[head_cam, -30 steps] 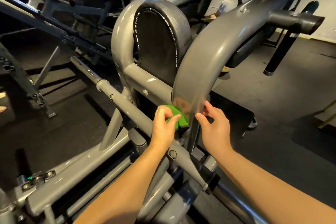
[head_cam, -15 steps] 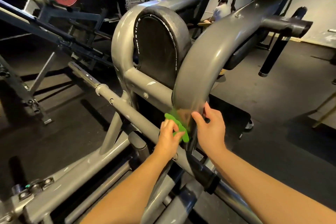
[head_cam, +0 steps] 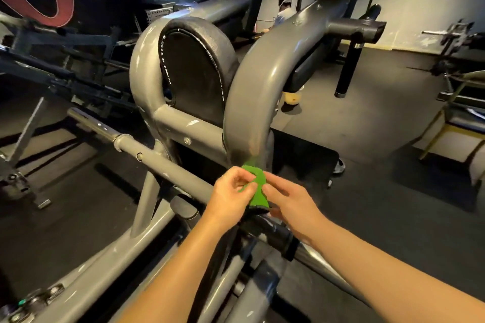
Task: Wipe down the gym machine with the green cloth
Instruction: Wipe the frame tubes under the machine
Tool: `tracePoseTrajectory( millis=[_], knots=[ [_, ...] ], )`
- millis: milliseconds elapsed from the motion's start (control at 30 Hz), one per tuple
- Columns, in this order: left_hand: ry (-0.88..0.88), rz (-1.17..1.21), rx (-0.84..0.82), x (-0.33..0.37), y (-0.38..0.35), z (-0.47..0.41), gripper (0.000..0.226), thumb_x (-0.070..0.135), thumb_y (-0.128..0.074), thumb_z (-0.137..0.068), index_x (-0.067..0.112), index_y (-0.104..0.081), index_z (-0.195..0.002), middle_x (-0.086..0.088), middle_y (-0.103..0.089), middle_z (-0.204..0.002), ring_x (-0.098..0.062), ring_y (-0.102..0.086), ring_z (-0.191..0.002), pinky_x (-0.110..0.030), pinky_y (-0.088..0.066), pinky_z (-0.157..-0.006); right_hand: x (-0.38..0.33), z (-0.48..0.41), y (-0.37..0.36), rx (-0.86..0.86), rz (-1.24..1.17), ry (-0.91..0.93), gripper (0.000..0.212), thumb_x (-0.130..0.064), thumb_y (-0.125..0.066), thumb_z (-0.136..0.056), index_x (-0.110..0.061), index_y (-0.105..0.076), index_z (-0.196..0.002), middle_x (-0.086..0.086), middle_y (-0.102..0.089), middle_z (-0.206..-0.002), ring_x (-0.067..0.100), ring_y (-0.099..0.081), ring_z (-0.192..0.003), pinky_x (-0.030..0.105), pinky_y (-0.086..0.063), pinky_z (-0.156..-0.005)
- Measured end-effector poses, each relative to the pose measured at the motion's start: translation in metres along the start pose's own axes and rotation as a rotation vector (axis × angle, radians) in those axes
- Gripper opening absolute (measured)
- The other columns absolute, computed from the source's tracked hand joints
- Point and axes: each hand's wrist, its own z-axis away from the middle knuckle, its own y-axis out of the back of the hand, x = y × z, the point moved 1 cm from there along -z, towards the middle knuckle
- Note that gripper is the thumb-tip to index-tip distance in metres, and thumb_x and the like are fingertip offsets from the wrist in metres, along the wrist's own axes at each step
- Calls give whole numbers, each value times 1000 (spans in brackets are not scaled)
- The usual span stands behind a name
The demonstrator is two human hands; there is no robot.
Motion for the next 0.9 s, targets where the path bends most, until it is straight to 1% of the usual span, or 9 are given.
tracePoseTrajectory(
  millis=[133,233,367,467,633,700,767,833,900],
  knots=[
    [-51,-149,-110,10,-1,0,17,6,-64,-97,19,-76,-97,5,-76,-97,-7,-72,-93,-21,-57,-82,1,6,1,119,-136,-36,27,-9,-64,-98,-18,-73,-121,3,-77,-112,20,-72,-109,45,-54,-102],
    [-109,-168,89,16,-2,-9,15,6,-67,-94,17,-76,-96,5,-75,-93,-5,-70,-86,-25,-57,-82,4,4,2,243,-272,-105,21,-2,-66,-94,-9,-76,-111,10,-78,-106,27,-73,-106,47,-56,-99],
    [-160,-202,348,27,7,-35,30,24,-77,-89,27,-63,-116,6,-55,-120,-10,-62,-105,-22,-54,-90,-20,-2,16,472,-160,19,20,-3,-68,-92,-17,-75,-104,2,-77,-109,5,-72,-92,19,-55,-78],
    [-162,-219,335,39,9,-47,55,30,-82,-85,24,-53,-131,8,-41,-127,-15,-48,-124,-27,-51,-98,-48,-15,20,541,-51,157,20,-12,-71,-92,-23,-73,-108,-1,-75,-106,13,-69,-97,39,-56,-97],
    [-200,-321,347,43,11,-53,61,34,-84,-82,26,-49,-132,9,-42,-126,-19,-47,-126,-38,-50,-105,-93,-33,1,338,82,280,24,-26,-62,-100,-24,-66,-123,-3,-68,-117,13,-65,-111,41,-56,-99],
    [-191,-321,346,44,12,-53,60,31,-84,-83,24,-50,-132,5,-45,-130,-19,-49,-125,-19,-49,-101,-94,-36,-3,312,121,319,21,-24,-57,-103,-23,-63,-124,-4,-65,-118,11,-64,-109,41,-58,-96],
    [-184,-298,350,48,12,-52,60,28,-85,-82,21,-50,-131,0,-46,-133,-19,-50,-125,1,-41,-86,-87,-36,-2,309,187,375,29,-22,-60,-102,-22,-58,-131,-6,-62,-123,3,-60,-110,25,-57,-92],
    [-175,-294,354,50,11,-52,61,29,-85,-82,24,-50,-131,1,-46,-135,-17,-49,-125,4,-40,-80,-80,-36,0,295,226,412,41,-20,-67,-98,-21,-54,-136,-8,-59,-126,-5,-56,-109,7,-50,-80],
    [-159,-298,359,49,11,-51,60,31,-84,-83,26,-49,-132,4,-45,-135,-14,-49,-126,4,-40,-78,-73,-41,-1,308,239,413,45,-21,-71,-95,-22,-54,-136,-9,-59,-125,-2,-57,-109,5,-47,-77]
  ],
)
